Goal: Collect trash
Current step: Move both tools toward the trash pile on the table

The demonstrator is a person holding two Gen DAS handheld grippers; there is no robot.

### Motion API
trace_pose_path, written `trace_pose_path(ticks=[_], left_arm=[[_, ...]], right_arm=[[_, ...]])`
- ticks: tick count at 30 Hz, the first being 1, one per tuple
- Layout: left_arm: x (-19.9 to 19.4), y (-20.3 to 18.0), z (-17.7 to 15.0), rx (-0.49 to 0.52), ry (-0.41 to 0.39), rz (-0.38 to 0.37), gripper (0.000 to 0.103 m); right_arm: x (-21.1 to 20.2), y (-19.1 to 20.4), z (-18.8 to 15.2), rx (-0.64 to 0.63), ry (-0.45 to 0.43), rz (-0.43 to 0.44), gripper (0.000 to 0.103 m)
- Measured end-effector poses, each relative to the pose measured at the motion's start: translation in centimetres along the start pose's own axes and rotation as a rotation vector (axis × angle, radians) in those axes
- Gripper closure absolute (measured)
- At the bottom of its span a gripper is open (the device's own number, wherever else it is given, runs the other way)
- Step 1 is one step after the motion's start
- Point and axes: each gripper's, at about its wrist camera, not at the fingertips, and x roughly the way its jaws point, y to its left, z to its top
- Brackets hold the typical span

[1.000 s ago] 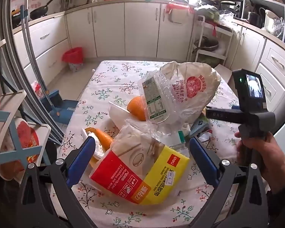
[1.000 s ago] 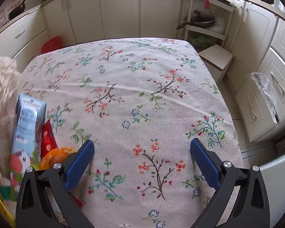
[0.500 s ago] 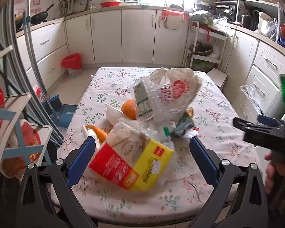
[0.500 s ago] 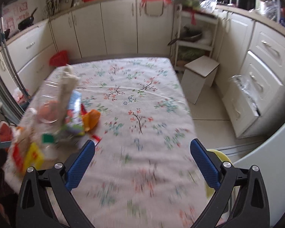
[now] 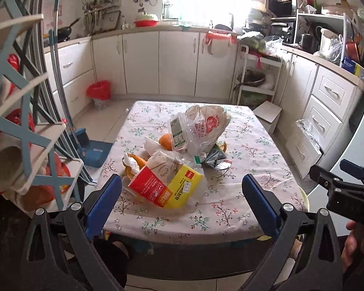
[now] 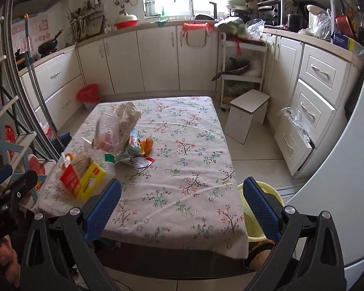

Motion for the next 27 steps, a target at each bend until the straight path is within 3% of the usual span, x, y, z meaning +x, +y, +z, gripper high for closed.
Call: trace_pose_path(ticks=[27], left_arm=[[-7.0, -0.3, -0.4, 0.015, -0.075, -0.006, 0.008]], right_arm=[[-6.9, 0.7, -1.2, -0.007, -0.103, -0.015, 0.007]])
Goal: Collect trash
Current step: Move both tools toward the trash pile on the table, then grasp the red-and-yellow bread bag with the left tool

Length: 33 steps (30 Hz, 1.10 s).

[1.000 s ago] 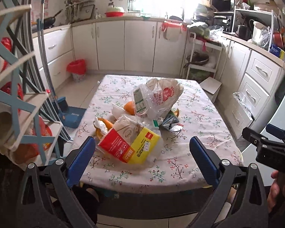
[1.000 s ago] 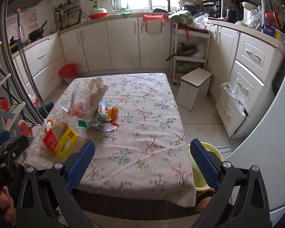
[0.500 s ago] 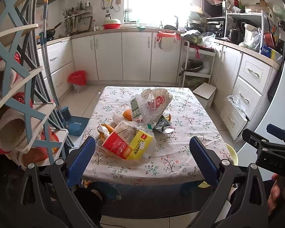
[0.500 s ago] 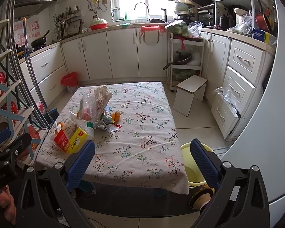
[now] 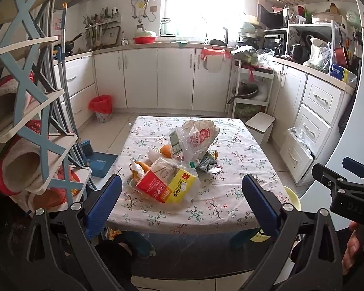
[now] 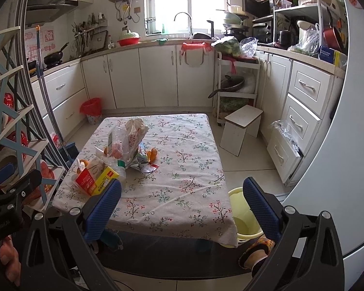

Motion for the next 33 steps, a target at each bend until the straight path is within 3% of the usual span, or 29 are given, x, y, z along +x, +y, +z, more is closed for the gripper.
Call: trace_pose_path(ticks=[13, 18, 25, 33], left_arm=[[-1.5, 0.9, -0.3, 0.035, -0.073, 0.003, 0.008], [2.4, 2.3, -0.8, -0.007, 0.026, 0.031, 0.008], [7.7, 4.0, -1.4, -0.025, 0.093, 0.045, 0.008], [15.7, 3.6, -2.5, 0.114, 0.202, 0.075, 0.008]], right_arm=[[-0.9, 0.9, 0.4, -0.025, -0.034, 0.024, 0.007], [2.1, 0.0, -0.3, 0.006, -0.005, 0.049, 0.007], [6.4, 0.9, -0.6, -0.008, 0.055, 0.084, 0.007], [11.3, 2.6, -1.5, -0.060, 0.141, 0.133, 0.007]])
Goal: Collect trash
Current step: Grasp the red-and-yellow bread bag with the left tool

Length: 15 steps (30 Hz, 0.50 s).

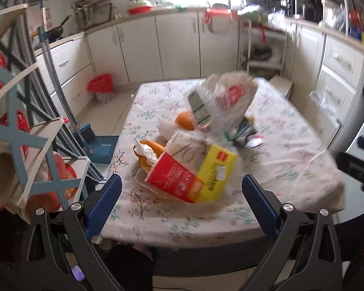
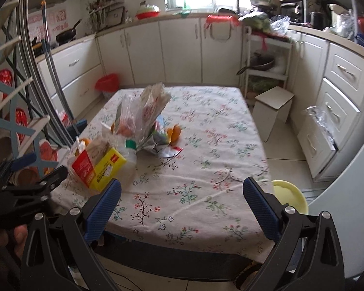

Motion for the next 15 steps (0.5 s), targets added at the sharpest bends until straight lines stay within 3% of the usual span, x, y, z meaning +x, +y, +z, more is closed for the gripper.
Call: trace_pose_path(ticks=[5, 10, 12, 14, 15], left_arm=[[4.4, 1.8, 1.6, 0.000, 0.041, 0.007, 0.008], [8.2, 2.2, 3.0, 0.040, 0.081, -0.032, 0.008], [9.5, 1.8, 3.4, 0.074, 0.104, -0.037, 0.012], [10.4, 1.2, 3.5, 0.092, 0.125, -0.060, 0.041], [10.7, 1.1, 3.5, 0.095, 0.143, -0.086, 0.050]], right_arm=[[2.8, 0.7, 0.3, -0.066, 0.036, 0.012, 0.007], [4.6, 0.9, -0.1, -0.077, 0.053, 0.026, 0.007], [5.7, 1.0, -0.6, -0.076, 0.078, 0.030, 0.007], [6.6, 0.9, -1.1, -0.074, 0.103, 0.033, 0.007], [6.9, 0.8, -1.2, -0.073, 0.109, 0.034, 0.007]])
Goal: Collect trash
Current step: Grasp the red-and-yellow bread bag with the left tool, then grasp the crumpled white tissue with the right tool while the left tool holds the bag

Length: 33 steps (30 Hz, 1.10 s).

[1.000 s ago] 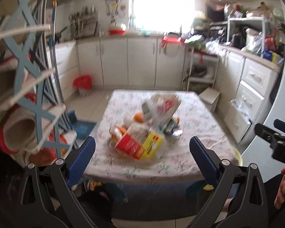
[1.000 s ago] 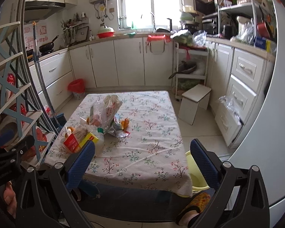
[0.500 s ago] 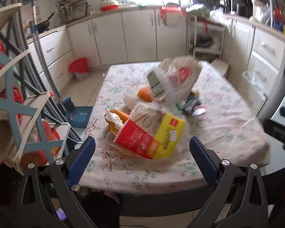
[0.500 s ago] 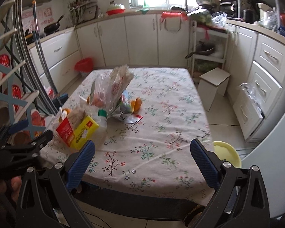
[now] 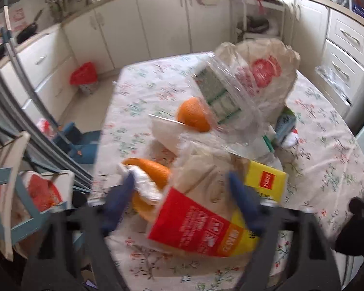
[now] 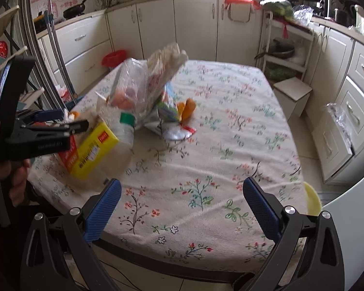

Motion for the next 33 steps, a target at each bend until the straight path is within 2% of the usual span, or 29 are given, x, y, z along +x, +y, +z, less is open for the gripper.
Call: trace_pose_path(ticks=[2, 4, 8, 12, 13, 14, 15, 16, 17, 21, 22, 24, 25, 26, 28, 33], left_arm=[[0.4, -0.1, -0.1, 0.003, 0.023, -0.040, 0.091], [0.4, -0.1, -0.5, -0.003, 0.034, -0.065, 0.103], [-0.8, 0.5, -0.6, -0.039, 0.002, -0.102, 0.103], [-1.8, 1.9, -1.0, -0.093, 0.008, -0.150, 0.102], [-2.1, 2.3, -1.2, -0.101, 0.010, -0.146, 0.093], [-2.3, 2.6, -1.4, -0.108, 0.015, -0.133, 0.062], [-2.5, 2.8, -1.8, -0.111, 0.017, -0.107, 0.043], [-2.9, 2.8, -2.2, -0.108, -0.002, -0.052, 0.020], [-3.3, 2.5, -2.6, -0.095, -0.015, -0.019, 0.017], [-2.3, 1.7, -4.0, -0.068, 0.052, -0.010, 0.017], [-2.1, 1.7, -4.2, -0.079, 0.062, -0.019, 0.025], [-1.5, 2.0, -4.8, -0.118, 0.087, -0.072, 0.063], [-1.3, 2.4, -5.0, -0.150, 0.099, -0.113, 0.086], [-1.4, 2.8, -5.1, -0.170, 0.097, -0.137, 0.095], [-1.9, 3.3, -5.0, -0.185, 0.070, -0.138, 0.100], [-4.1, 4.4, -5.0, -0.238, -0.013, -0.249, 0.102]], right_arm=[[0.4, -0.1, -0.2, 0.005, 0.009, 0.007, 0.007], [0.7, -0.3, -0.1, 0.012, 0.014, 0.011, 0.007], [0.9, -0.7, -0.1, 0.027, 0.016, 0.016, 0.007], [0.8, -0.8, -0.2, 0.037, 0.007, 0.050, 0.007], [0.9, -0.7, -0.2, 0.037, 0.007, 0.054, 0.007], [1.0, -0.6, 0.0, 0.041, 0.006, 0.057, 0.007], [1.1, -0.5, 0.1, 0.050, 0.004, 0.067, 0.007], [1.1, -0.3, 0.3, 0.055, 0.003, 0.077, 0.007], [1.2, -0.2, 0.4, 0.054, 0.001, 0.082, 0.007], [1.5, 0.9, 0.3, 0.034, 0.005, 0.084, 0.007], [1.7, 1.2, 0.3, 0.026, 0.009, 0.083, 0.007], [1.9, 1.6, 0.1, 0.012, 0.015, 0.079, 0.007], [2.1, 1.7, 0.0, 0.007, 0.020, 0.077, 0.007], [2.2, 1.8, -0.2, 0.005, 0.025, 0.076, 0.007], [2.4, 1.7, -0.3, 0.007, 0.029, 0.074, 0.007], [2.0, 1.1, -0.2, 0.028, 0.001, 0.082, 0.007]])
